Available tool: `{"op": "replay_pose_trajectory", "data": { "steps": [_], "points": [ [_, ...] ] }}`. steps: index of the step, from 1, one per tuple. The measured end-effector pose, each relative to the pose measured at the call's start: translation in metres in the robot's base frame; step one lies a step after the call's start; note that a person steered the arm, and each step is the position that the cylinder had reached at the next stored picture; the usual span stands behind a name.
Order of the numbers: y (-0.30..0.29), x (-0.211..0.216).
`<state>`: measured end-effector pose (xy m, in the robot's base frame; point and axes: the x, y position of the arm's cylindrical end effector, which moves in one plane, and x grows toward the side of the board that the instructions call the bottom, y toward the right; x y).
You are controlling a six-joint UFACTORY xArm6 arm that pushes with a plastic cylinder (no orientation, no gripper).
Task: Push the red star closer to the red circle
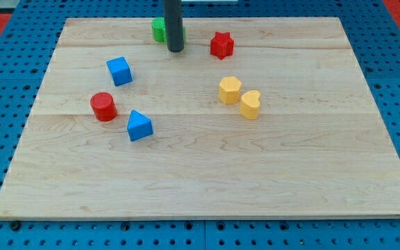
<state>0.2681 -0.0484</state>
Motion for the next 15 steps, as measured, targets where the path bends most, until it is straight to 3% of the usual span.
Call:
{"op": "replay_pose_trajectory", "data": {
  "steps": [2, 4, 7, 10, 11, 12, 14, 15],
  "points": [
    [0.095, -0.067],
    [0.127, -0.009],
    [0.053, 0.032],
    [0.052, -0.012],
    [0.041, 0.003],
    [0.029, 0.049],
    [0.049, 0.014],
    [-0.006, 0.014]
  ]
}}
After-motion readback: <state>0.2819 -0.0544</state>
